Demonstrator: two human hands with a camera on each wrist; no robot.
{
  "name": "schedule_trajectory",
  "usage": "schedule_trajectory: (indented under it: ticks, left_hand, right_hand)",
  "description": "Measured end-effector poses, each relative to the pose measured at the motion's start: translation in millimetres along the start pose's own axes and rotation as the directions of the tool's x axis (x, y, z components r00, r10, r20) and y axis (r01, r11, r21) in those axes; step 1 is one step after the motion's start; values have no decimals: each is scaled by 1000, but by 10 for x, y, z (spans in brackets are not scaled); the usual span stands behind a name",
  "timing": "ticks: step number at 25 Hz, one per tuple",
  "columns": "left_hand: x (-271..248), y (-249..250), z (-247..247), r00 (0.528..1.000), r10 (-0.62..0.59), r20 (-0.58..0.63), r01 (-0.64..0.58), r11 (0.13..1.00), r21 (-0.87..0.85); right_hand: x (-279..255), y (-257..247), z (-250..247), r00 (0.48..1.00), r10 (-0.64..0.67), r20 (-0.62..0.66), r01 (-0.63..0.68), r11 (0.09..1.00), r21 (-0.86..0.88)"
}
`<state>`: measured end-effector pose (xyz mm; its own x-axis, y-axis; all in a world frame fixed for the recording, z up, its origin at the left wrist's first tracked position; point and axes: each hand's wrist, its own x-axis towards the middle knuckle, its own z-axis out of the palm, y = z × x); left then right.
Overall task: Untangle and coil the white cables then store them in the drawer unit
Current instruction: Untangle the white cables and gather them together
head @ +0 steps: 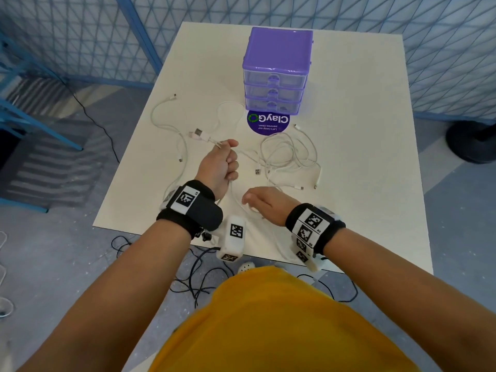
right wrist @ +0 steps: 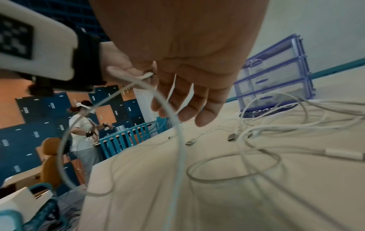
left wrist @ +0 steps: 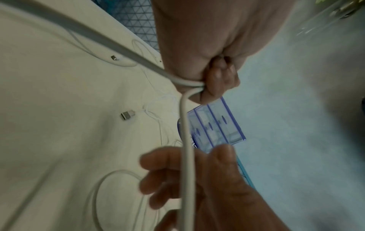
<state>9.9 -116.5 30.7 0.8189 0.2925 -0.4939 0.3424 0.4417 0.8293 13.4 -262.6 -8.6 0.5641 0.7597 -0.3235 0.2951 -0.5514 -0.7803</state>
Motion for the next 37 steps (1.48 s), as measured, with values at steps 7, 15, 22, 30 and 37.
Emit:
schedule_trajectory:
  ticks: [7,15,22,30,37]
  left_hand:
    - [100,55,-206,999,-41,-24,37,989,-143]
    - [199,41,-303,991,-117,-59,114,992,-55]
    - [304,43,-360,990,-124,-61,120,991,-63]
    - [304,-9,-291,999,22,-47,-21,999,31]
    - [224,-13,-57,993,22,116,-13,997,-79]
  right_hand:
    - [553,278,-303,996,8,-86,-54,841,-539]
    - [1033,388,-355,984,167,58,-63,637,-768]
    - [1081,457,-417,975,204,88,-84,707,-702]
    - [900,-25,-570,949,-169,-267,19,875,-484]
    - [766,-381,-484,899,-38,-436,21,999,-44]
